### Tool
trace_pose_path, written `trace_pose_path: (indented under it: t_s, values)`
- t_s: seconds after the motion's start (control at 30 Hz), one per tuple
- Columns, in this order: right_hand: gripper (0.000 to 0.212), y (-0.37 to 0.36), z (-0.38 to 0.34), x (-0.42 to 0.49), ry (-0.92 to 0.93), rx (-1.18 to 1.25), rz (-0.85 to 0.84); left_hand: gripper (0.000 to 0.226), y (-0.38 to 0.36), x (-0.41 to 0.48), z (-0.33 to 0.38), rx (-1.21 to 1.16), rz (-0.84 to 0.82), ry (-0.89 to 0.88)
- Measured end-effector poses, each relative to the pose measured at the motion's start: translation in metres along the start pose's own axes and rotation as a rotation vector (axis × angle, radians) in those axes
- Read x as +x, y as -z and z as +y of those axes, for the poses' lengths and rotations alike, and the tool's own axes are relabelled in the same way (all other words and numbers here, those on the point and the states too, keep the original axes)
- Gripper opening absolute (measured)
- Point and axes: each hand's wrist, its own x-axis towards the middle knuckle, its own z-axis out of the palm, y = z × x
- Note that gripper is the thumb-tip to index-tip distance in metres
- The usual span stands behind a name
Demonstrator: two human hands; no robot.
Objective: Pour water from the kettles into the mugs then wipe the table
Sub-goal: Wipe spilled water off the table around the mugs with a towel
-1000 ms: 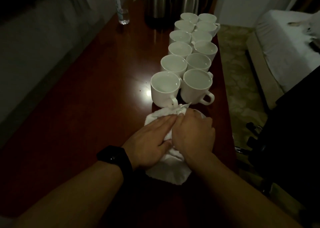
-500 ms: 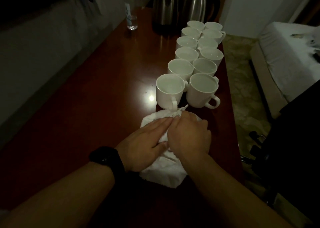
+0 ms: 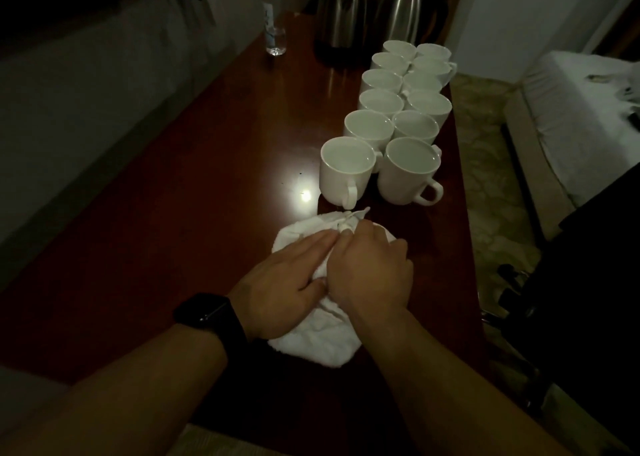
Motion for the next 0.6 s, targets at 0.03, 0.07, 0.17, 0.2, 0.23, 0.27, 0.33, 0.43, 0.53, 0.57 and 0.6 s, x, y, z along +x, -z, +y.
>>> trace_pose_path:
  t_s: [0.03, 0.07, 0.17, 0.2, 0.23, 0.27, 0.33, 0.43, 0.53, 0.57, 0.6]
  values:
    - [0.042, 0.001, 0.002, -0.001, -0.004, -0.001, -0.004, 0.064, -0.001, 0.001, 0.002, -0.003, -0.004, 0.006]
    - [0.042, 0.001, 0.003, -0.002, -0.005, -0.001, -0.006, 0.063, -0.002, 0.001, 0.003, -0.01, -0.005, 0.006]
    - [0.044, 0.005, 0.011, -0.008, 0.024, -0.015, 0.004, 0.06, -0.006, 0.002, 0.009, -0.034, -0.003, -0.002]
    - [0.044, 0.008, 0.016, -0.01, 0.035, -0.017, 0.007, 0.06, -0.009, 0.002, 0.011, -0.037, -0.005, 0.002]
    - [0.044, 0.01, 0.02, -0.012, 0.048, -0.021, 0.005, 0.061, -0.011, 0.002, 0.014, -0.039, -0.011, 0.005]
    - [0.043, 0.012, 0.027, -0.014, 0.057, -0.024, 0.001, 0.061, -0.013, 0.002, 0.017, -0.037, -0.017, 0.004]
    - [0.044, 0.017, 0.041, -0.018, 0.068, -0.028, -0.003, 0.06, -0.017, 0.003, 0.023, -0.042, -0.028, -0.016]
    - [0.051, 0.025, 0.06, -0.018, 0.099, -0.06, -0.027, 0.07, -0.018, 0.005, 0.027, -0.031, -0.067, -0.039]
    - [0.069, 0.036, 0.072, -0.006, 0.114, -0.137, -0.105, 0.112, -0.008, 0.006, 0.02, 0.186, -0.118, -0.035]
    - [0.073, 0.04, 0.073, 0.0, 0.129, -0.202, -0.125, 0.117, -0.003, 0.006, 0.017, 0.27, -0.07, -0.029]
    - [0.074, 0.044, 0.073, 0.005, 0.151, -0.27, -0.126, 0.116, 0.002, 0.005, 0.015, 0.335, -0.008, -0.011]
